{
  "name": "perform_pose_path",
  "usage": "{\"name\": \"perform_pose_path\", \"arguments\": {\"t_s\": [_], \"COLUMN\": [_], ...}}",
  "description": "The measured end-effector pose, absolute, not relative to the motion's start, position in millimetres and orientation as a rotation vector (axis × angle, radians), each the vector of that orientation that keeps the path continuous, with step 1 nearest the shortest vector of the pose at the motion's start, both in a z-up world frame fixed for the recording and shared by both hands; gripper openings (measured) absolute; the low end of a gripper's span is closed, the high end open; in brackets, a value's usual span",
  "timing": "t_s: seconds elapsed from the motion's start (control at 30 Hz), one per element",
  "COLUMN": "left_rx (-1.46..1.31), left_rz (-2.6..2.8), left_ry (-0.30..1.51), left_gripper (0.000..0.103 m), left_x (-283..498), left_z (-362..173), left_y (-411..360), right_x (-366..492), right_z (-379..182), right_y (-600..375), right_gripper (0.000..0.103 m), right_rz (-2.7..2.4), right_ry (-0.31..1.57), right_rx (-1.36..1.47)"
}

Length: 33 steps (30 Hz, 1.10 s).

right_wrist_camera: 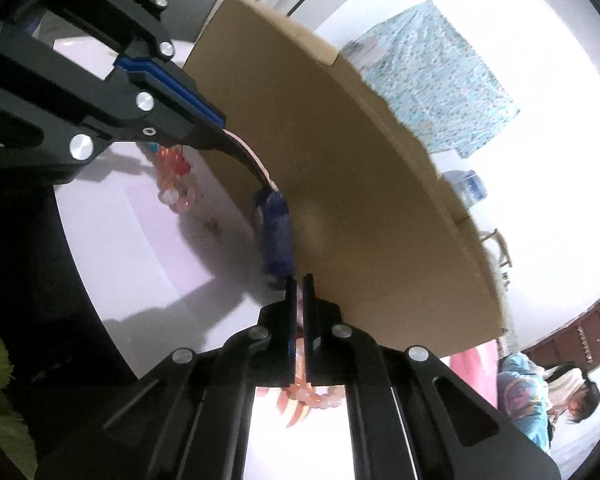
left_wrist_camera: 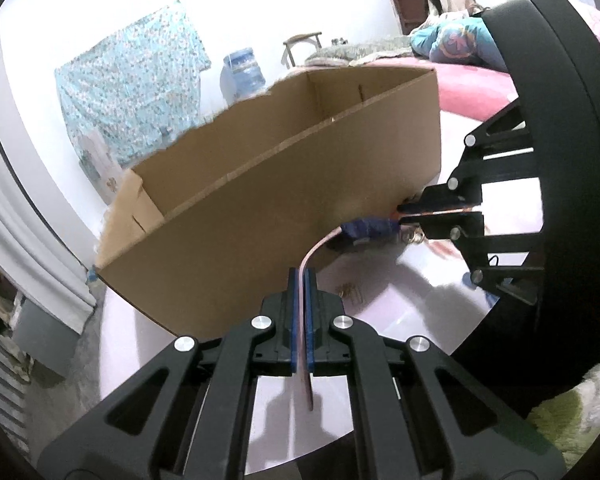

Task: Organize jewelry
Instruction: 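Lift the pink-strapped watch with both grippers and carry it over the box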

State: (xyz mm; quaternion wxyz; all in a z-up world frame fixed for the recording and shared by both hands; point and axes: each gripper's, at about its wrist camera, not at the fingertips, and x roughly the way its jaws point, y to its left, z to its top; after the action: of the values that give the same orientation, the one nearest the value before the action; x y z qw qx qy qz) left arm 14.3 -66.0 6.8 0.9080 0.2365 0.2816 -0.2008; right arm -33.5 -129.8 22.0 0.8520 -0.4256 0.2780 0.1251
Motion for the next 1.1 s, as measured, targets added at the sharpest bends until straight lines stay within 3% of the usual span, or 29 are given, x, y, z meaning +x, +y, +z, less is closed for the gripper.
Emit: {"name": "perform_pose_path", "arguments": {"t_s": [0.2, 0.33, 0.4, 0.43, 0.47, 0.9, 0.93, 0.97, 1.07, 1.1], "left_rx": [0.513, 0.520, 0.525, 0.528, 0.529, 0.549, 0.547, 0.540, 0.518, 0.515], "left_rz": [-0.432, -0.441, -0.440, -0.440, -0.439, -0.417, -0.412, -0.408, -0.403, -0.398], "left_ry": [0.512, 0.505, 0.505, 0.507, 0.509, 0.529, 0.527, 0.526, 0.529, 0.528], "left_gripper": [0.002, 0.002, 0.002, 0.002, 0.002, 0.002, 0.002, 0.002, 0.002, 0.002], "left_x": [-4, -7, -7, -7, -5, 3, 3, 4, 9, 10], "left_z": [29, 35, 36, 37, 37, 53, 54, 57, 64, 66], "left_y": [-74, -78, -78, -77, -76, -84, -83, -83, -79, -78], "right_x": [-55, -61, -67, -68, -74, -52, -51, -47, -38, -39], "right_z": [42, 53, 52, 50, 45, 4, 1, 1, 2, 4], "right_y": [-133, -143, -148, -149, -148, -141, -142, -143, -149, -150], "right_gripper": [0.003, 0.005, 0.025, 0.046, 0.052, 0.052, 0.049, 0.035, 0.010, 0.010], "right_rz": [0.212, 0.243, 0.287, 0.308, 0.318, 0.437, 0.451, 0.459, 0.463, 0.463], "right_ry": [0.529, 0.589, 0.635, 0.654, 0.650, 0.626, 0.634, 0.638, 0.663, 0.662], "right_rx": [-0.860, -0.730, -0.624, -0.585, -0.554, -0.402, -0.393, -0.389, -0.381, -0.372]}}
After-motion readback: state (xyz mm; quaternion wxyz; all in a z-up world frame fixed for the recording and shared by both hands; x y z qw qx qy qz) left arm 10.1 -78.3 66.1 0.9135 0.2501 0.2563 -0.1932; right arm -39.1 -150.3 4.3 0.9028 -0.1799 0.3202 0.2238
